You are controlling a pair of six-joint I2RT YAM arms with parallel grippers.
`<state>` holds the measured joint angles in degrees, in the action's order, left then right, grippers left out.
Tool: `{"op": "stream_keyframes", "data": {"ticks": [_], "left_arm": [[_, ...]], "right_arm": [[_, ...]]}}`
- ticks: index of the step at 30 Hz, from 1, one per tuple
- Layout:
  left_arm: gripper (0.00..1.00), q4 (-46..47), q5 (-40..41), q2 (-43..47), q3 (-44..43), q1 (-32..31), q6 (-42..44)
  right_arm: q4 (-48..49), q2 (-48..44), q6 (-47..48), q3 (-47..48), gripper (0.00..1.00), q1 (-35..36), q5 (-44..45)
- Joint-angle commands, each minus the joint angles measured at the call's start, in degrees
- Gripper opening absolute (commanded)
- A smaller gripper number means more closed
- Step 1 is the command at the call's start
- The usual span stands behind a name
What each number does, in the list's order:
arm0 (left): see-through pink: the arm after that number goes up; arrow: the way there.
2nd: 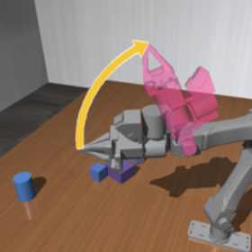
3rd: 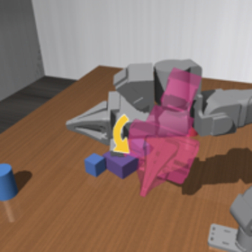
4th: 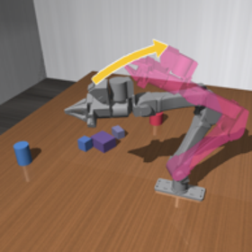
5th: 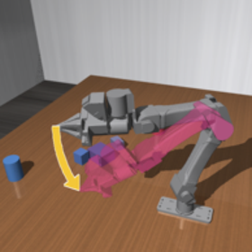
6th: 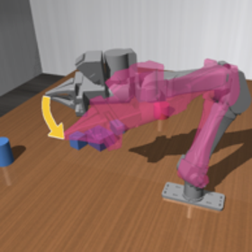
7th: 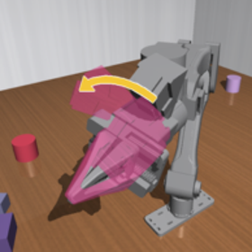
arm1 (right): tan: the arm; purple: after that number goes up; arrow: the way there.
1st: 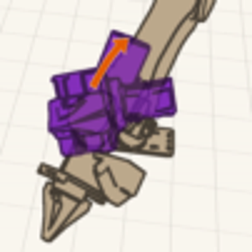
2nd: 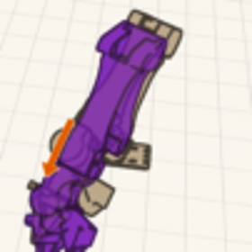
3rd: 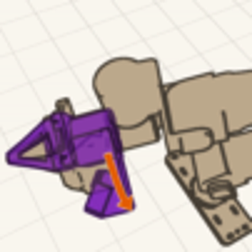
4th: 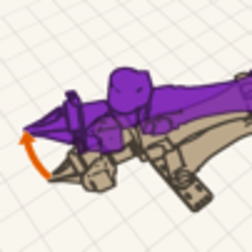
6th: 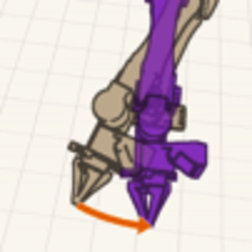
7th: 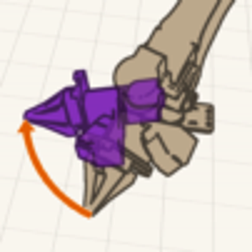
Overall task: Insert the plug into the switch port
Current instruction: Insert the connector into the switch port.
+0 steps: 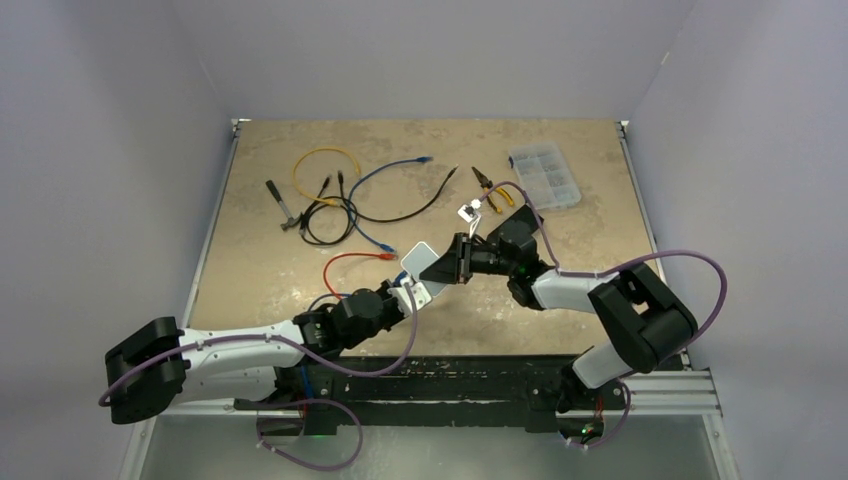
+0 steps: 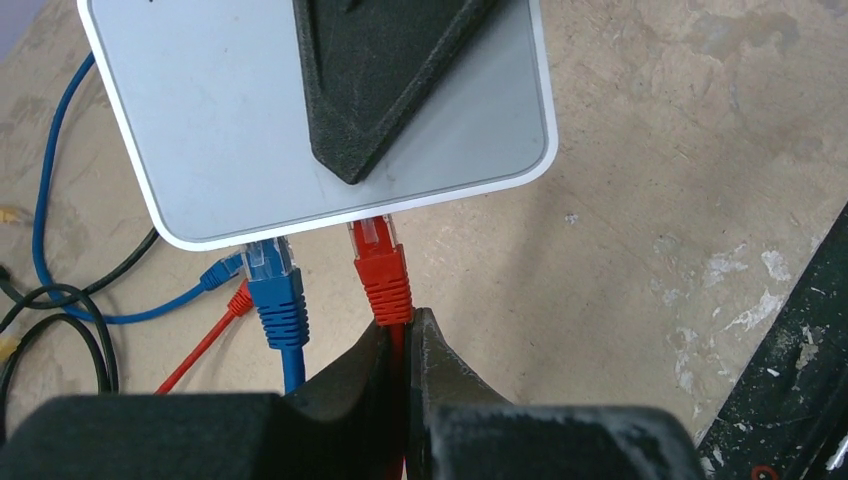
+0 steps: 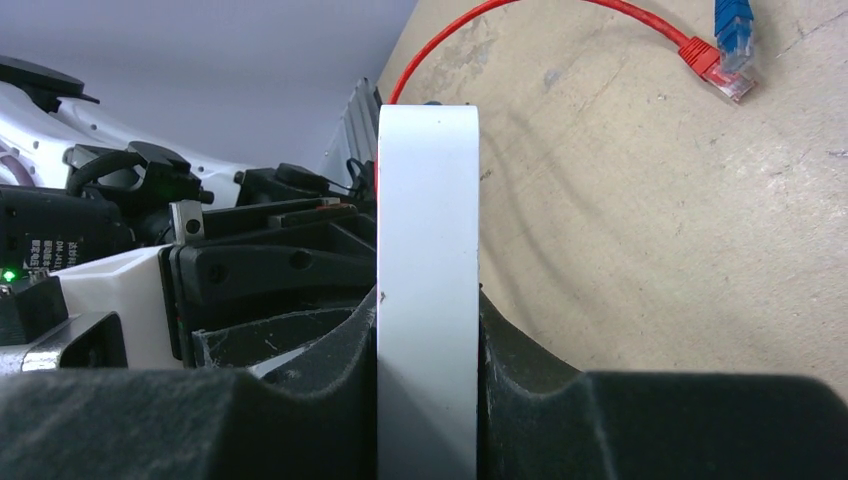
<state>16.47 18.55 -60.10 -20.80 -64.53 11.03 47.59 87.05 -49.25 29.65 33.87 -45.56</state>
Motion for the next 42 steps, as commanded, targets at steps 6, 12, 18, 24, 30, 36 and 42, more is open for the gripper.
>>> {"op": "stream_keyframes", "data": {"ticks": [6, 12, 18, 24, 30, 36, 42], "left_arm": [[0.0, 28.0, -3.3, 0.1, -11.7, -0.3, -2.1], [0.0, 32.4, -5.1, -1.9, -12.9, -0.2, -2.7], [0.0, 36.0, -0.3, 1.6, -11.3, 2.0, -4.4], [0.0, 34.1, 0.3, 1.0, -8.8, 2.8, -8.2], [0.04, 36.0, 0.8, 1.5, -0.8, 2.6, -12.9], [0.13, 34.1, 0.6, 4.7, 4.5, 2.2, -13.0], [0.2, 31.7, -1.2, 5.8, 4.9, 2.2, -11.3]], "right_arm": [[-4.1, 4.5, 2.0, -0.5, 0.0, 7.2, -5.3], [-3.4, 6.7, 2.1, -0.3, 0.0, 8.2, -4.6], [-2.9, 7.3, 2.6, -1.6, 0.0, 8.3, -4.0], [5.3, 3.9, -3.8, -5.0, 0.0, 8.3, -1.3], [9.0, -2.4, -8.0, -6.2, 0.0, 8.0, 6.1], [7.1, -7.7, -8.6, -6.5, 0.0, 6.1, 11.8], [4.0, -9.5, -7.0, -5.1, 0.0, 5.2, 12.0]]}}
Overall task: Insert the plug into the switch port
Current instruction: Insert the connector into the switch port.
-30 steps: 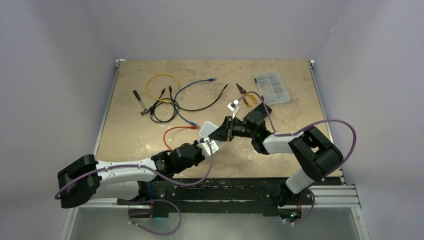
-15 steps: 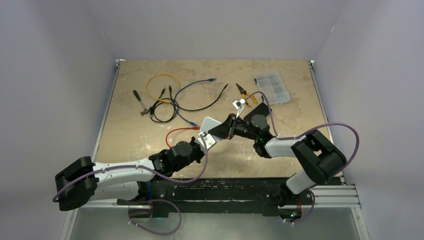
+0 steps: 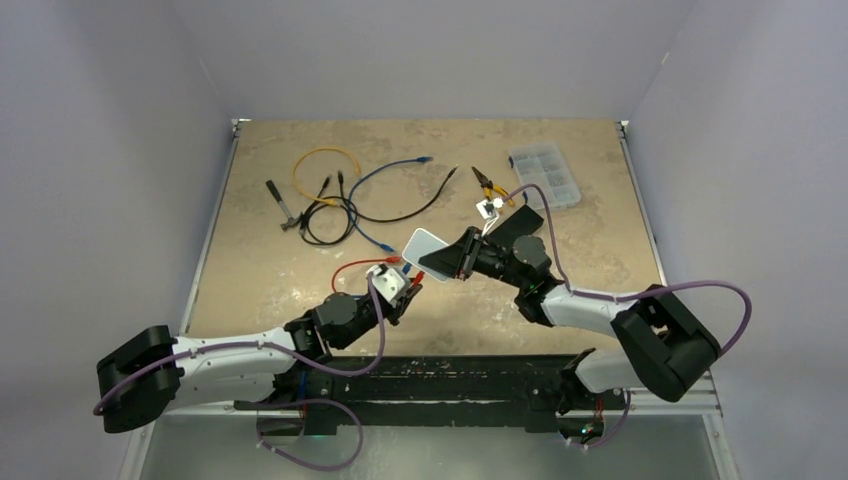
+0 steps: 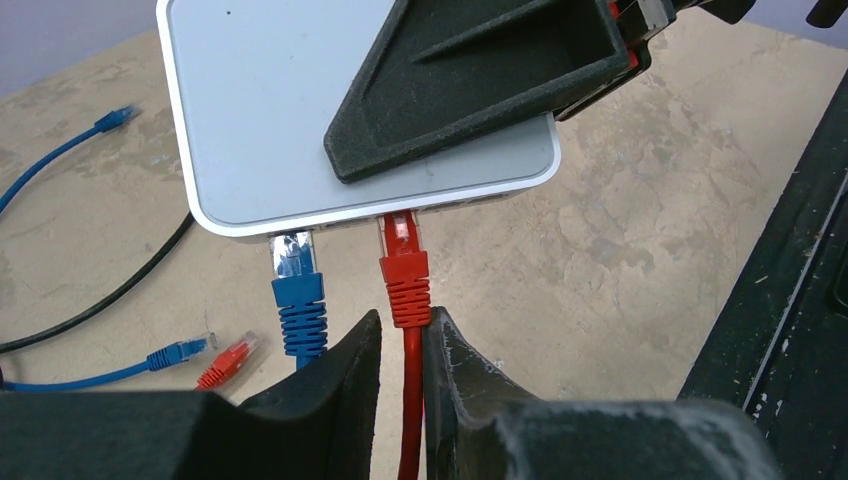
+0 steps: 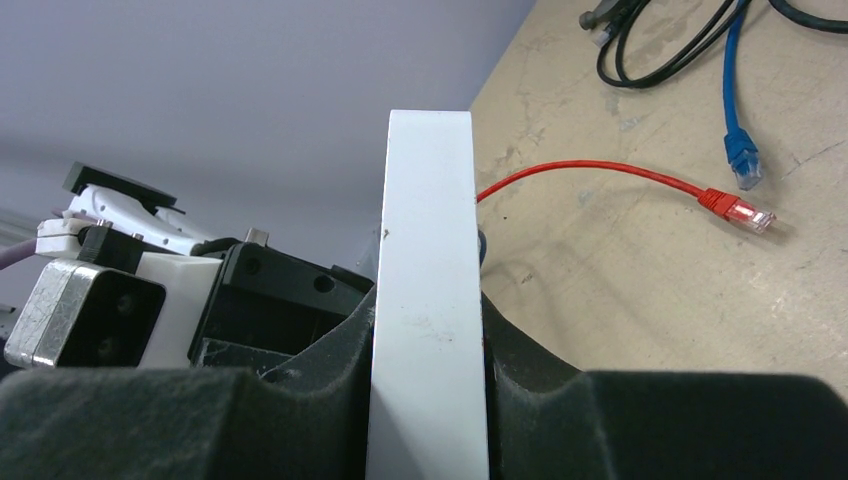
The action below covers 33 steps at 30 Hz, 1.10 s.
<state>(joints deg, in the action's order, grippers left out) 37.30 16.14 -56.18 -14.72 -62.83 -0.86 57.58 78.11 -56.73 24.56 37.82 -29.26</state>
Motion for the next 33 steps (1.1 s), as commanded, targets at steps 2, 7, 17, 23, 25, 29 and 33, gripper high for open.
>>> {"op": "stream_keyframes", "data": {"ticks": [2, 7, 17, 23, 25, 29, 33], "left_arm": [[0.2, 10.7, 0.6, 1.9, -1.5, 0.5, 2.1], [0.22, 11.7, -1.5, 2.1, -1.9, 0.3, 1.6], [0.41, 9.2, 0.0, 3.6, -0.2, -0.5, -0.1], [0.48, 6.8, -1.3, 3.9, 0.6, -1.0, -1.1], [0.52, 6.2, -2.4, 3.9, 0.6, -1.4, -1.5], [0.56, 6.1, -3.5, 3.9, 1.4, -2.8, -1.9], [0.57, 9.0, -2.6, 3.6, 3.6, -4.4, -1.0]], "right_arm": [[-6.8, -0.8, 1.1, 0.3, 0.0, 1.2, -4.1], [-8.9, -1.4, 2.3, 0.0, 0.0, 1.2, -2.8], [-10.6, -6.3, 2.5, -2.4, 0.0, -0.2, 4.8], [-10.0, -9.2, 1.8, -3.5, 0.0, -1.2, 6.9], [-9.6, -10.0, 1.7, -4.0, 0.0, -1.5, 7.5], [-8.1, -11.5, 1.6, -5.4, 0.0, -1.8, 8.6], [-6.0, -12.8, 2.1, -6.8, 0.0, -1.8, 9.6]]}}
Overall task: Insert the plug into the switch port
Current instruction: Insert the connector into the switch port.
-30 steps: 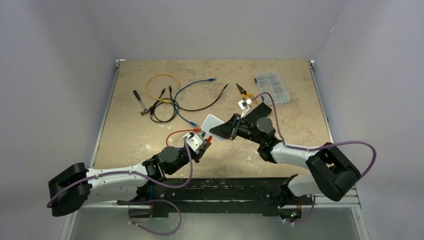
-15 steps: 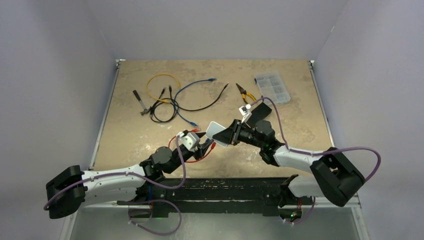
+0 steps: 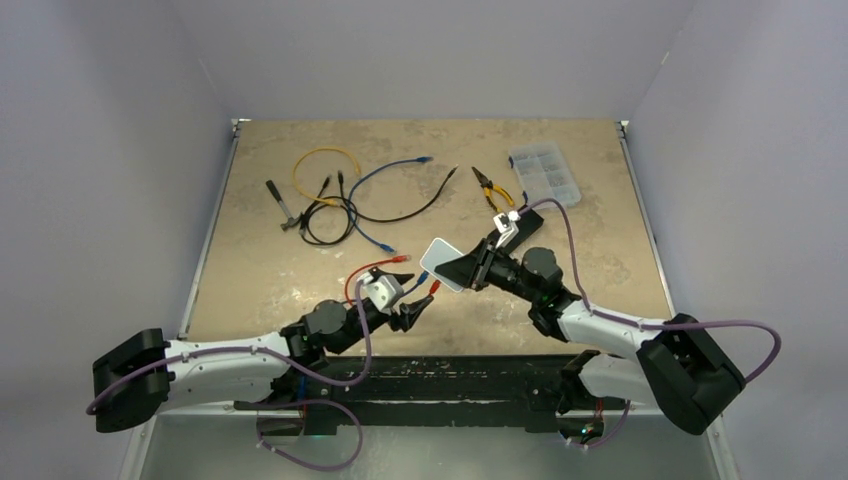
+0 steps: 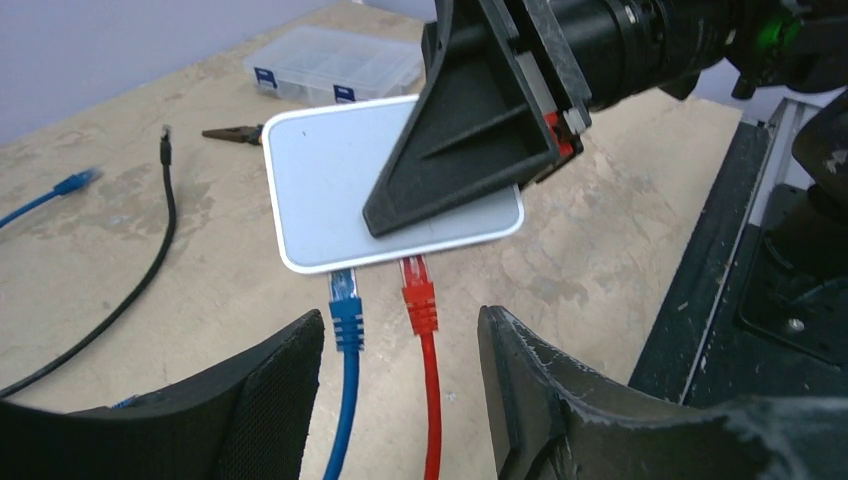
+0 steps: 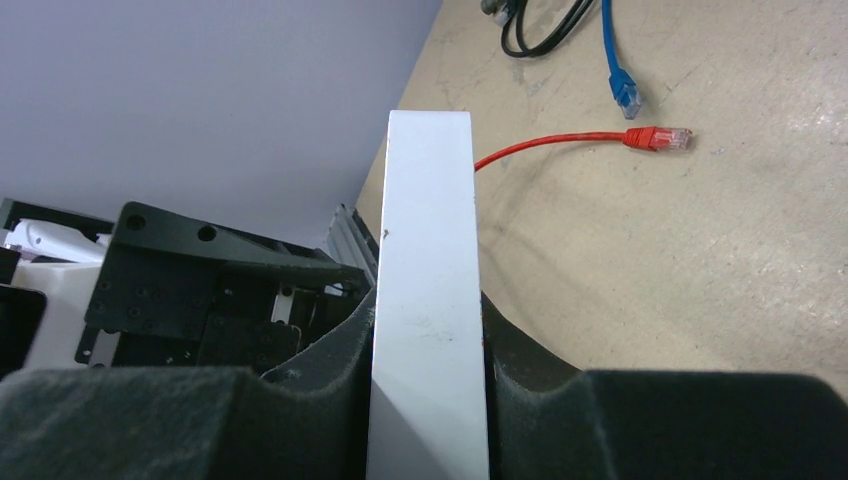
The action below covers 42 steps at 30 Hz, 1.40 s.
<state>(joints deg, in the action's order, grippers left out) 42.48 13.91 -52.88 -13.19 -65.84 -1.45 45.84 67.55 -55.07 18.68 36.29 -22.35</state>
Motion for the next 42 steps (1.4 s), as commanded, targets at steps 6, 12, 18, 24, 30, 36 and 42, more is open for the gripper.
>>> {"op": "stream_keyframes", "data": {"ticks": [6, 12, 18, 24, 30, 36, 42], "left_arm": [[0.54, 12.5, 0.8, -4.1, 4.1, -2.5, 4.9], [0.54, 22.7, 0.2, -9.6, 5.0, -2.7, 8.0], [0.52, 29.6, -0.9, -14.8, 5.3, -2.8, 10.1], [0.44, 33.4, -2.0, -17.4, 5.0, -3.0, 10.0], [0.39, 33.2, 0.0, -16.4, 5.1, -4.8, 10.7], [0.38, 29.8, 2.7, -15.6, 4.1, -6.4, 12.5], [0.32, 32.8, 5.8, -19.7, 3.0, -6.7, 13.7]], "right_arm": [[13.2, -3.0, -1.1, -4.2, 0.0, -0.3, 4.0], [20.1, -3.0, -1.6, -6.5, 0.0, -0.3, 5.2], [23.1, -3.5, -1.6, -7.5, 0.0, -0.3, 5.1], [23.5, -3.8, -1.8, -8.1, 0.0, -0.3, 5.4], [23.3, -4.1, -1.8, -8.4, 0.0, -0.3, 5.4], [22.9, -4.5, -1.6, -8.2, 0.0, -0.3, 5.9], [23.0, -4.6, -1.9, -8.0, 0.0, -0.3, 5.9]]}}
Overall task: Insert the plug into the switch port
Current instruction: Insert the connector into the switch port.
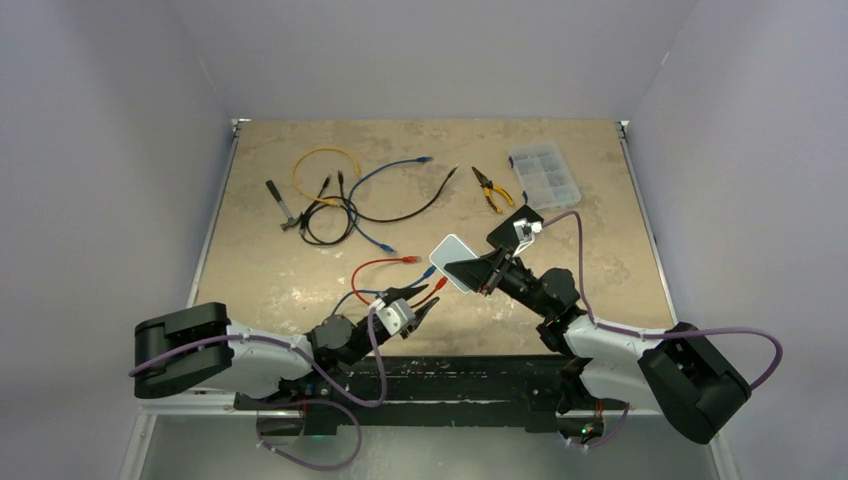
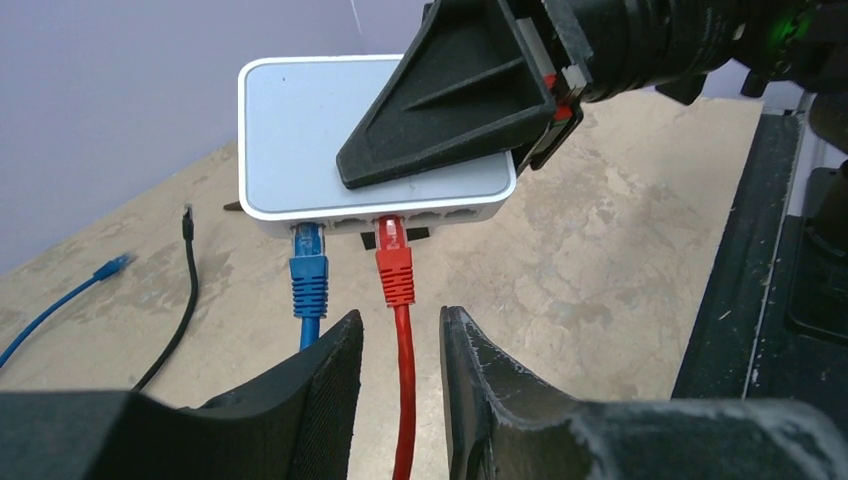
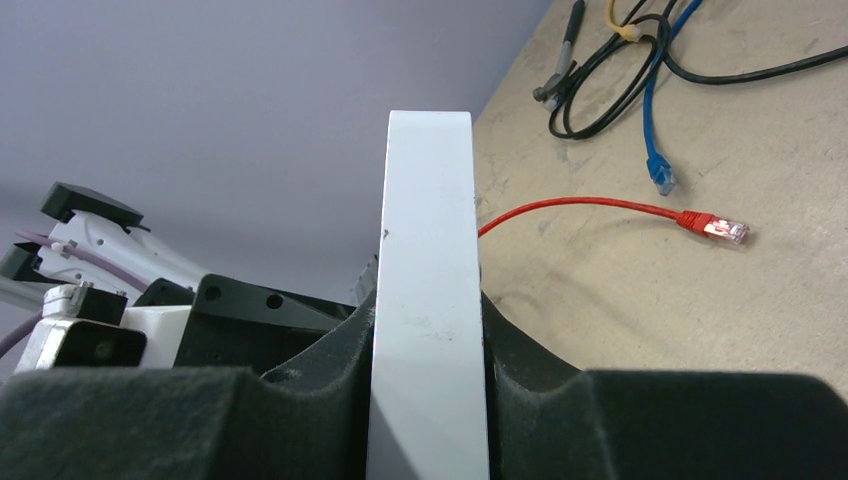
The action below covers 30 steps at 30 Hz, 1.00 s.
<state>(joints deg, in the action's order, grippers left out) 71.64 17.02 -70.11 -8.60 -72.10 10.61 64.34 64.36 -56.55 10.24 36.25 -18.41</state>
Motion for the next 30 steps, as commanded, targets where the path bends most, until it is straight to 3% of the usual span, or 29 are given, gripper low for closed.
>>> {"op": "stream_keyframes", "data": {"ticks": [1, 16, 25, 30], "left_arm": [[0.32, 4.8, 2.9, -3.3, -1.6, -0.4, 2.0], [0.24, 13.4, 3.0, -11.5, -4.9, -0.4, 3.7], [0.0, 14.8, 4.1, -12.6, -5.6, -0.4, 3.5], [0.0, 15.3, 4.8, -13.3, -6.8, -0.4, 3.0]], "right_arm": [[4.4, -1.5, -0.4, 0.4, 0.0, -0.2, 2.0], [3.3, -1.4, -0.4, 1.0, 0.0, -0.2, 1.5], [1.8, -1.6, 0.2, 1.3, 0.0, -0.2, 1.7], [1.8, -0.3, 0.4, 1.2, 0.0, -0.2, 1.2]]}}
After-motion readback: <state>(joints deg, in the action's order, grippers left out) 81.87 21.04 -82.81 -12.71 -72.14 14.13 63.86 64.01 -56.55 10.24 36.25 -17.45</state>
